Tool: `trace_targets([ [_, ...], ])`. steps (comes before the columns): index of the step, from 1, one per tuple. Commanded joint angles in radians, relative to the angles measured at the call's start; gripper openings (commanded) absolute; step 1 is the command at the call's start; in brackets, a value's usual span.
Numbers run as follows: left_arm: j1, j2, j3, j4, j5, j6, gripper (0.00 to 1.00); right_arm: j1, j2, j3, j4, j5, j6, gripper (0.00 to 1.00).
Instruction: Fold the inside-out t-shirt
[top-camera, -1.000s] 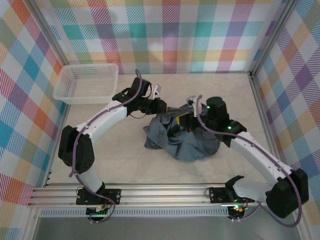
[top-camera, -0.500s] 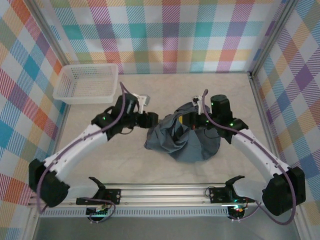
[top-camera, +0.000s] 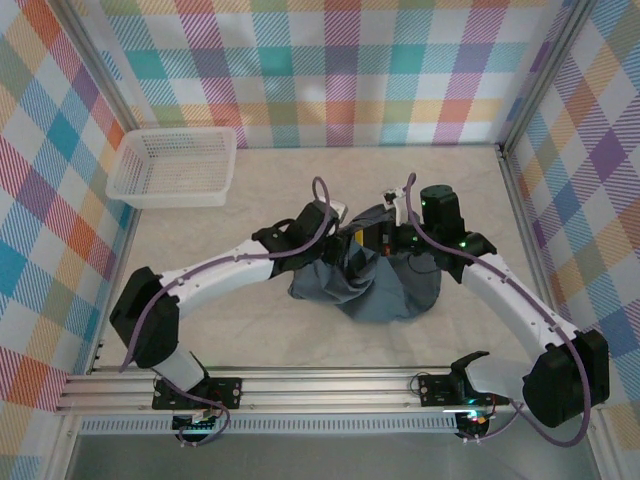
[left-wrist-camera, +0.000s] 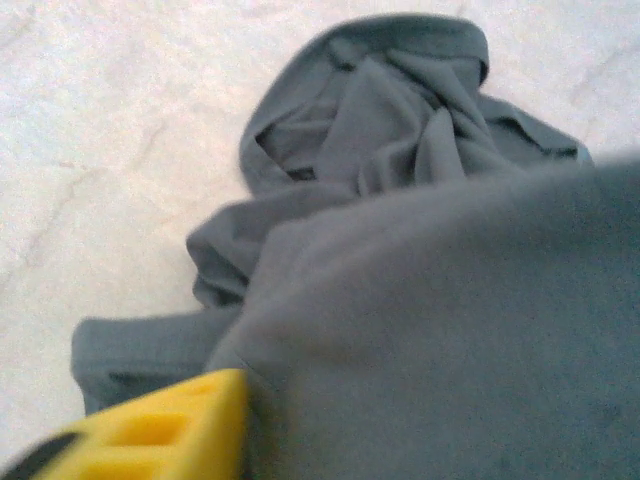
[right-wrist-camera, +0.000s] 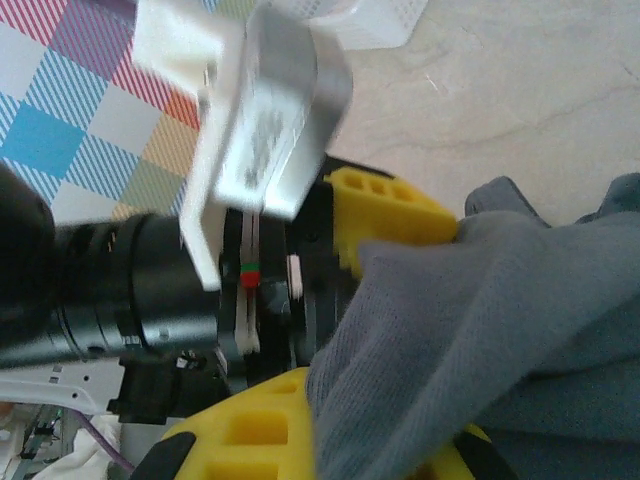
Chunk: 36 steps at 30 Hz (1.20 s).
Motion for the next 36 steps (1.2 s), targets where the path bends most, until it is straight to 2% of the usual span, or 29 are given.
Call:
trace_targets([
  [1,0.065,-0.032,0.085,0.016,0.08,-0.042,0.0,-0.012,-0.001,0.065,-0.087,0.011,-0.011,0.0],
  [4,0.119,-0.07,0.107,-0.056,0.359,-0.086,0.0,-0.078,0.083,0.097,-0.193,0.112,-0.03,0.0],
  [5,0.136,-0.082,0.114,-0.078,0.483,-0.108,0.0,-0.117,0.127,0.103,-0.219,0.13,-0.035,0.0],
  [7,0.154,-0.101,0.123,-0.121,0.65,-0.174,0.0,-0.18,0.239,0.141,-0.267,0.149,-0.075,0.0],
  [10,0.161,-0.118,0.108,-0.106,0.848,-0.289,0.0,-0.212,0.405,0.266,-0.369,0.107,-0.194,0.0],
  [11,0.161,-0.128,0.091,-0.073,0.88,-0.33,0.0,-0.21,0.435,0.307,-0.394,0.078,-0.207,0.02],
  [12,0.161,-0.139,0.07,-0.035,0.893,-0.375,0.0,-0.211,0.451,0.342,-0.407,0.041,-0.203,0.06],
  [14,0.162,-0.158,0.052,0.0,0.869,-0.425,0.0,-0.212,0.417,0.353,-0.388,0.01,-0.171,0.24],
  [16,0.164,-0.157,0.053,0.014,0.837,-0.451,0.0,-0.213,0.306,0.315,-0.348,0.083,-0.122,0.37],
  [19,0.164,-0.124,0.077,0.004,0.813,-0.466,0.0,-0.208,0.079,0.182,-0.276,0.251,-0.006,0.46],
  [21,0.164,-0.104,0.094,0.01,0.818,-0.47,0.0,-0.188,-0.073,0.069,-0.23,0.346,0.086,0.47],
  [22,0.164,-0.094,0.104,0.009,0.819,-0.469,0.0,-0.159,-0.149,0.021,-0.224,0.402,0.131,0.44],
  [25,0.164,-0.075,0.141,-0.015,0.825,-0.454,0.0,-0.035,-0.26,-0.045,-0.215,0.462,0.242,0.24],
  [27,0.164,-0.072,0.153,-0.027,0.825,-0.446,0.0,0.049,-0.243,-0.054,-0.184,0.449,0.294,0.23],
  [30,0.164,-0.076,0.155,-0.037,0.821,-0.442,0.0,0.129,-0.153,-0.04,-0.148,0.477,0.275,0.32],
  [36,0.164,-0.095,0.141,-0.049,0.81,-0.436,0.0,0.15,0.058,-0.017,-0.034,0.498,0.254,0.45],
])
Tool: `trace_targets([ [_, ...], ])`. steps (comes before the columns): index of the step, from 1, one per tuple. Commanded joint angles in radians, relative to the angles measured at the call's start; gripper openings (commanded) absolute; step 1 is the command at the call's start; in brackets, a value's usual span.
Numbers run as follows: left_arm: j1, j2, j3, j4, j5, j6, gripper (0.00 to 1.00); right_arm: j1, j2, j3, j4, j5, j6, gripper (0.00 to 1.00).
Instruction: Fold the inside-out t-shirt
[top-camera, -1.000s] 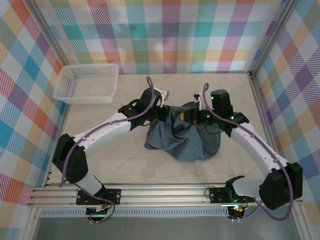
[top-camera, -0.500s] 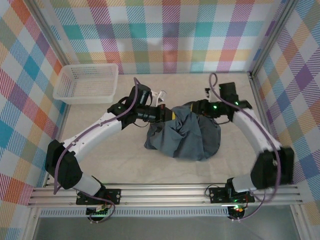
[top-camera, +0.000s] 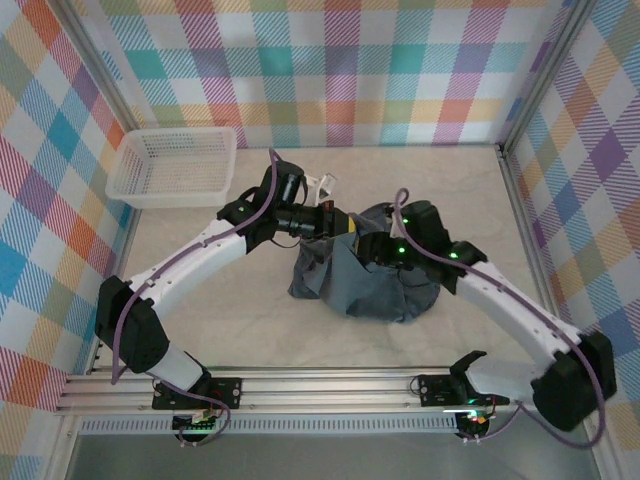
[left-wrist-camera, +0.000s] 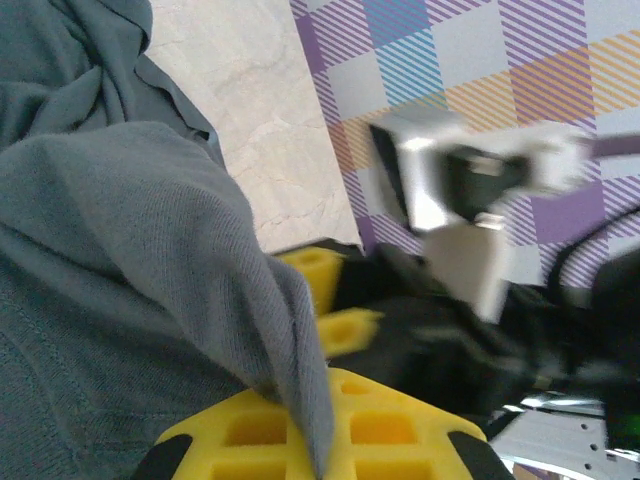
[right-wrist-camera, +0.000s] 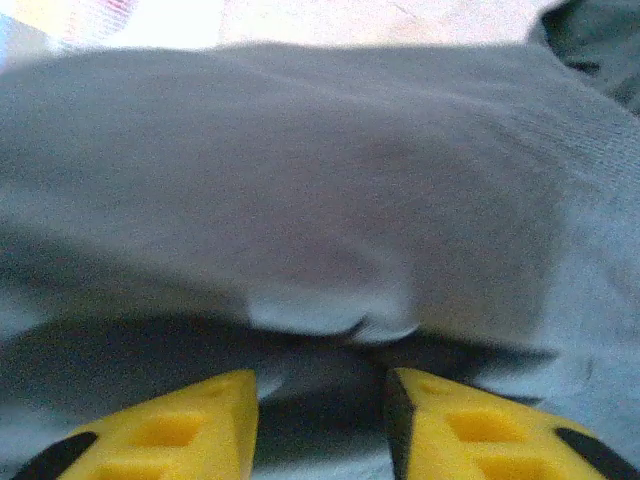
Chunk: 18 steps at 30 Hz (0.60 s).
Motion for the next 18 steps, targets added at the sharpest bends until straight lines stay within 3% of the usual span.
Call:
trace_targets([
  [1,0.005,-0.021,0.021,-0.019,0.017,0.008,0.0,0.004,0.071,0.019,0.1,0.043,0.022,0.48],
  [3,0.005,-0.026,0.021,-0.028,0.009,0.014,0.0,0.006,0.106,0.013,0.155,0.035,0.023,0.51],
  [5,0.005,-0.031,0.017,-0.021,0.007,0.011,0.0,0.006,0.141,0.0,0.2,0.038,0.024,0.48],
  [6,0.005,-0.03,0.018,-0.02,0.007,0.011,0.0,0.006,0.152,-0.004,0.217,0.037,0.02,0.43],
  [9,0.007,-0.031,0.032,-0.06,0.006,0.063,0.0,0.006,0.151,0.003,0.2,0.06,0.011,0.06],
  [10,0.007,-0.029,0.042,-0.104,-0.002,0.108,0.0,0.006,0.128,0.007,0.18,0.068,0.0,0.0],
  [12,0.022,-0.028,0.053,-0.201,-0.06,0.202,0.0,0.006,0.059,0.002,0.155,0.062,-0.022,0.0],
  [14,0.079,-0.029,0.008,-0.227,-0.125,0.27,0.0,-0.005,-0.045,-0.021,0.158,-0.027,-0.029,0.0],
  [18,0.213,0.054,-0.072,-0.147,-0.091,0.332,0.0,-0.061,-0.163,0.002,0.165,-0.379,0.015,0.0],
])
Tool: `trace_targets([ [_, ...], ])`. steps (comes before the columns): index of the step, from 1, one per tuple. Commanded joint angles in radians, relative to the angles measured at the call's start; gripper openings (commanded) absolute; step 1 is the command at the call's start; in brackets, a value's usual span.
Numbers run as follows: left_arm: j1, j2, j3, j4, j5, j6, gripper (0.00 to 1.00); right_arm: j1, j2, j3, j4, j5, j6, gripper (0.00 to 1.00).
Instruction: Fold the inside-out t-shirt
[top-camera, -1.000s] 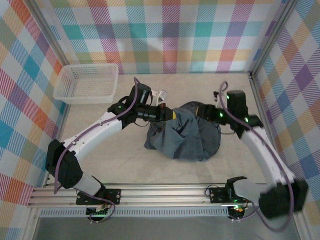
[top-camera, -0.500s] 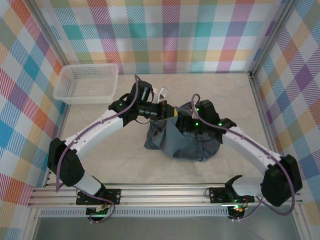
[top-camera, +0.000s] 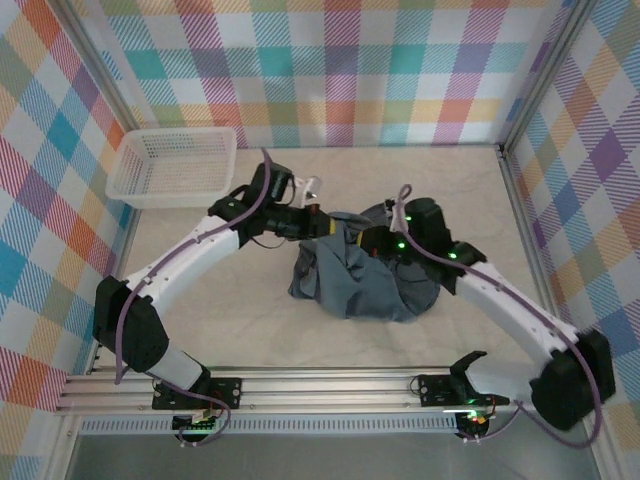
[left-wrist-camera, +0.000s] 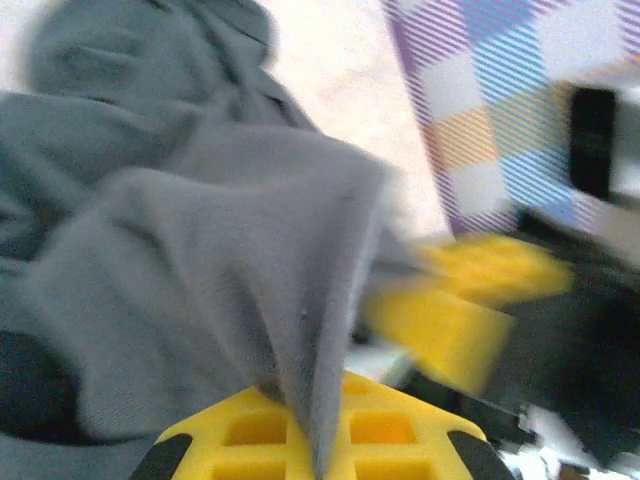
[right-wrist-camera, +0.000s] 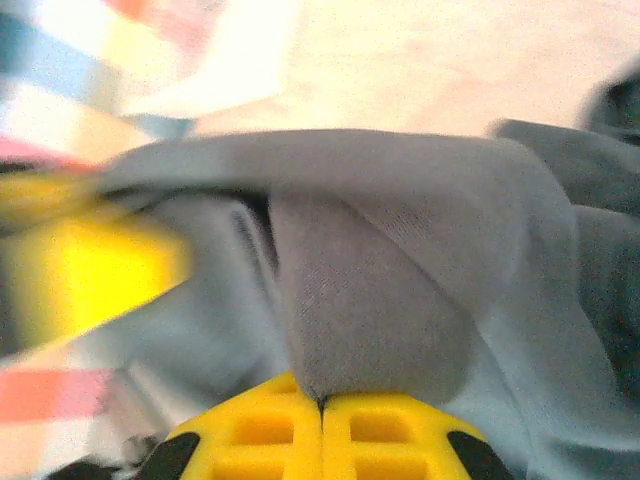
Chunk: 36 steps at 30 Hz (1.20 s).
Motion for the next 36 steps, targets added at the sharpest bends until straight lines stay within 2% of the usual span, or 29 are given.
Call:
trace_targets([
  [1,0.087,0.093,-0.028,0.009,0.011,0.115,0.0,-0.039,-0.072,0.047,0.027,-0.337,0.039,0.0],
  [4,0.067,0.182,-0.001,0.067,0.078,0.121,0.0,-0.062,-0.041,0.094,0.039,-0.458,0.101,0.0],
  [5,0.063,0.195,-0.012,0.095,0.083,0.115,0.05,-0.072,-0.024,0.109,0.028,-0.463,0.114,0.0],
  [7,0.069,0.179,-0.063,0.151,0.072,0.092,0.24,-0.091,0.009,0.133,0.01,-0.466,0.115,0.0],
  [10,0.09,0.081,-0.16,0.192,0.045,0.075,0.5,-0.124,0.047,0.149,0.023,-0.473,0.144,0.0],
  [12,0.09,-0.012,-0.196,0.171,-0.002,0.099,0.57,-0.139,0.063,0.159,0.021,-0.473,0.151,0.0],
  [16,0.044,-0.267,-0.295,0.132,-0.134,0.109,0.6,-0.162,0.112,0.196,-0.025,-0.475,0.13,0.0],
  [19,-0.039,-0.348,-0.338,0.134,-0.194,0.076,0.59,-0.17,0.138,0.211,-0.034,-0.481,0.133,0.0],
  [24,-0.127,-0.254,-0.352,0.264,-0.185,-0.013,0.59,-0.171,0.149,0.225,-0.027,-0.496,0.145,0.0],
  [29,-0.139,-0.078,-0.266,0.324,-0.185,0.002,0.63,-0.17,0.147,0.246,-0.065,-0.506,0.165,0.0],
  [31,-0.139,-0.028,-0.217,0.305,-0.161,0.028,0.6,-0.171,0.16,0.27,-0.1,-0.504,0.169,0.0],
  [32,-0.138,-0.016,-0.204,0.306,-0.147,0.028,0.52,-0.171,0.169,0.281,-0.113,-0.505,0.173,0.0],
  [33,-0.133,-0.009,-0.196,0.321,-0.121,0.015,0.36,-0.173,0.182,0.293,-0.134,-0.503,0.174,0.0],
  [34,-0.128,-0.011,-0.194,0.35,-0.08,-0.013,0.15,-0.181,0.198,0.306,-0.161,-0.495,0.172,0.0],
  [35,-0.119,-0.023,-0.197,0.386,-0.035,-0.057,0.0,-0.194,0.212,0.314,-0.188,-0.477,0.171,0.0],
  [36,-0.111,-0.039,-0.203,0.421,0.011,-0.108,0.0,-0.215,0.228,0.317,-0.217,-0.455,0.171,0.0],
])
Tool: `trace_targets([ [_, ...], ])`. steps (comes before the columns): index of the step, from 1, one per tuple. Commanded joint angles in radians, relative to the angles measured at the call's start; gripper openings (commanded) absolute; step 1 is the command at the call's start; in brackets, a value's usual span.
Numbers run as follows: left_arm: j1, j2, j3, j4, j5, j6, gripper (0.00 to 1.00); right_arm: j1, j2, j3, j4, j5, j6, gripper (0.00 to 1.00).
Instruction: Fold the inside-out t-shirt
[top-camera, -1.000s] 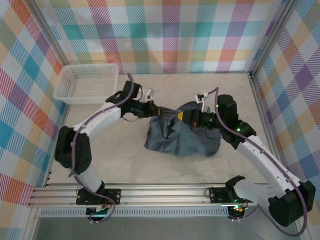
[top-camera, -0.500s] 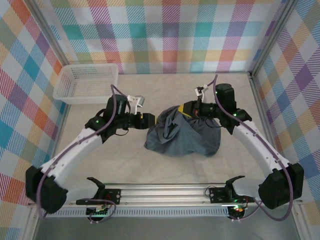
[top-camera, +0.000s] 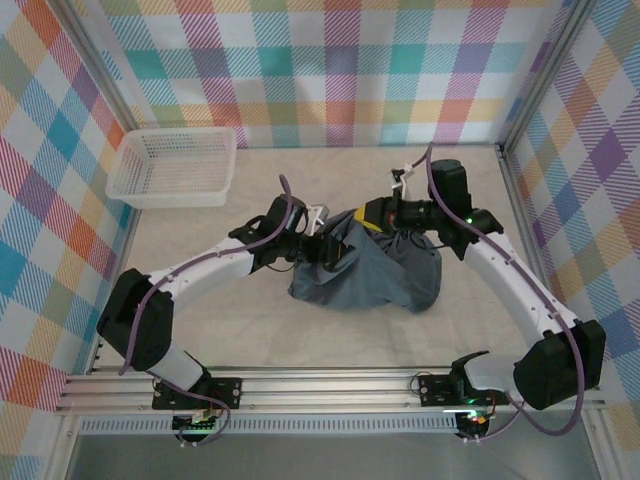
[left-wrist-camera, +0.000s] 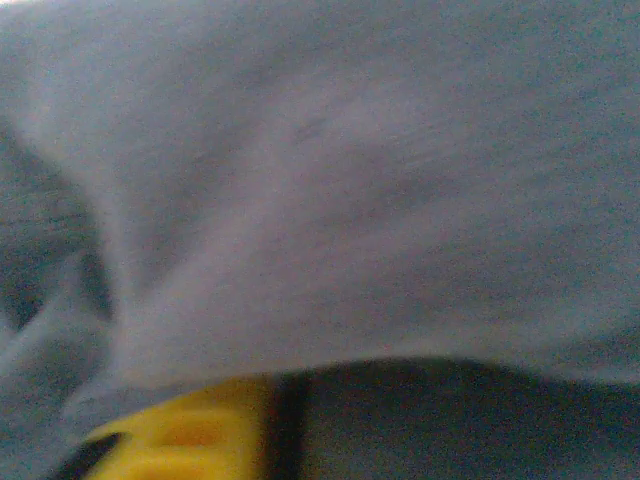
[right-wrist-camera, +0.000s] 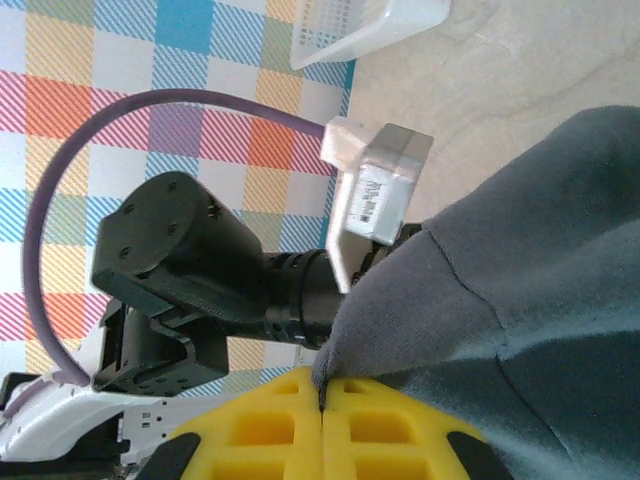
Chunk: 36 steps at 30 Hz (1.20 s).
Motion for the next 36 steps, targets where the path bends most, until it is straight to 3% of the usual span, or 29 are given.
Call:
trace_targets([
  [1,0.025,-0.067,0.037,0.164,0.19,-0.151,0.0,-0.074,0.06,0.035,-0.114,0.04,0.013,0.0],
  [3,0.026,-0.116,0.014,0.221,0.259,-0.232,0.0,-0.149,0.122,0.01,-0.094,0.04,-0.003,0.0],
  [6,0.026,-0.202,-0.041,0.238,0.25,-0.283,0.0,-0.189,0.256,0.058,-0.116,-0.014,-0.127,0.01],
  [10,0.03,-0.25,-0.061,0.17,0.205,-0.249,0.0,-0.202,0.343,0.166,-0.186,-0.124,-0.171,0.32],
  [17,0.029,-0.197,-0.061,0.212,0.2,-0.274,0.0,-0.229,-0.018,-0.103,-0.102,0.107,-0.043,0.47],
  [21,0.029,-0.172,-0.032,0.197,0.207,-0.261,0.0,-0.144,-0.216,-0.305,0.011,0.19,0.001,0.49],
  [25,0.029,-0.161,-0.024,0.183,0.208,-0.255,0.0,-0.021,-0.351,-0.413,0.047,0.413,-0.277,0.55],
  [29,0.029,-0.166,-0.022,0.168,0.21,-0.249,0.0,0.001,-0.392,-0.52,0.251,0.525,-0.532,0.56],
  [32,0.029,-0.177,-0.022,0.148,0.197,-0.239,0.0,0.018,-0.353,-0.541,0.357,0.487,-0.766,0.58],
  [36,0.03,-0.187,-0.022,0.133,0.184,-0.233,0.0,0.043,-0.257,-0.524,0.327,0.397,-1.074,0.6],
])
